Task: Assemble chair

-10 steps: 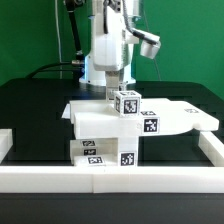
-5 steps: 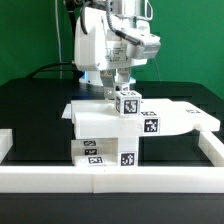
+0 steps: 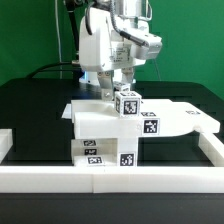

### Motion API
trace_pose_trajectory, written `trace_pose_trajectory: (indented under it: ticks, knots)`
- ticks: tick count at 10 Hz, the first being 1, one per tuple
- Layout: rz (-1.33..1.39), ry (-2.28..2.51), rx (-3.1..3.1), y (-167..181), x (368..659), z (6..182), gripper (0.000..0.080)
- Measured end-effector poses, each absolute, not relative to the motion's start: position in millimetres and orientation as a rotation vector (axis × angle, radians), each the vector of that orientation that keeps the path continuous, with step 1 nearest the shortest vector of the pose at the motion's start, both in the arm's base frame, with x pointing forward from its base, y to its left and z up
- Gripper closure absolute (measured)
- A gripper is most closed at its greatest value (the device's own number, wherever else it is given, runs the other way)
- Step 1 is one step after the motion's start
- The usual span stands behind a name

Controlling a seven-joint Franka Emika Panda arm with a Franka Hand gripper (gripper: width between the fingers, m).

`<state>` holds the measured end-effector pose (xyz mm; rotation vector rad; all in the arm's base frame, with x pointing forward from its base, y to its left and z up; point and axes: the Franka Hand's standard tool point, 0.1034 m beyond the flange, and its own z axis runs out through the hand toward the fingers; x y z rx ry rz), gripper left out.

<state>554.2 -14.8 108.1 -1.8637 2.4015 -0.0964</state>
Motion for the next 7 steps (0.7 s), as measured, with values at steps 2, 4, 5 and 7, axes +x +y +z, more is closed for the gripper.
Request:
trace_pose_trajectory:
  ticks: [2, 4, 5, 7]
  knots:
    - [-0.113, 2.228, -2.086, -13.6, 555.6, 109.2, 0.0151]
    - [-0.126, 2.056, -2.263, -13.6, 556.1, 109.6, 0.0151]
    - [-0.133, 1.958, -2.358, -13.6, 556.0, 109.6, 0.0151]
    - [-0.145, 1.759, -2.529, -12.9, 555.8, 109.3, 0.0151]
